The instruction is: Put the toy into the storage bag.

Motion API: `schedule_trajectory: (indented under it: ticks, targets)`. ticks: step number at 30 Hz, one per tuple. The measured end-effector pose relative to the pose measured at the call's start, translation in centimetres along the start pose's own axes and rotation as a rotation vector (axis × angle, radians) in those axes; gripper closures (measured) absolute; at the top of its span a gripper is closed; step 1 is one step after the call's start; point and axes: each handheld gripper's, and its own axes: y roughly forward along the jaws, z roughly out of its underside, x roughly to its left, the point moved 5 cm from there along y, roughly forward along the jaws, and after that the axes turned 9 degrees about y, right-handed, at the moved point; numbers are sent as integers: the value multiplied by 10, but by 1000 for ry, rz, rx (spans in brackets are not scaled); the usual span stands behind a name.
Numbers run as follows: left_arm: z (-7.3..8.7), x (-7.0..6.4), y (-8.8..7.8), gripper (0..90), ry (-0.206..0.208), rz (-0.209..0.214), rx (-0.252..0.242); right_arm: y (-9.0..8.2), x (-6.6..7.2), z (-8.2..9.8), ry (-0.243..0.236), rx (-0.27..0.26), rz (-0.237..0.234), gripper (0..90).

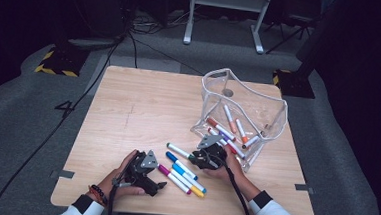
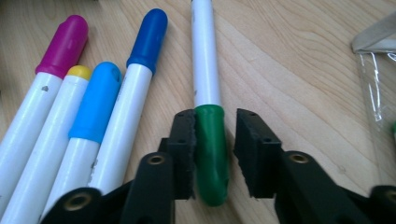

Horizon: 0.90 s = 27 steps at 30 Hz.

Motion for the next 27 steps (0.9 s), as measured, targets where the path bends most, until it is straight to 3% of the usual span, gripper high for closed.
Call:
schedule_trajectory:
  ticks: [7, 13, 18, 27]
  targets:
    - [0, 0, 0, 5, 2, 2, 0, -3, -1, 1, -31, 4, 8, 754]
    - [0, 0, 0, 5, 2, 2, 0, -21, 2, -7, -44, -26, 15, 754]
    - [0, 0, 0, 5, 2, 2, 0, -52, 2, -19, -37, -74, 50, 754]
    - [0, 0, 0, 5, 3, 3, 0, -121, 10, -43, -63, -182, 62, 754]
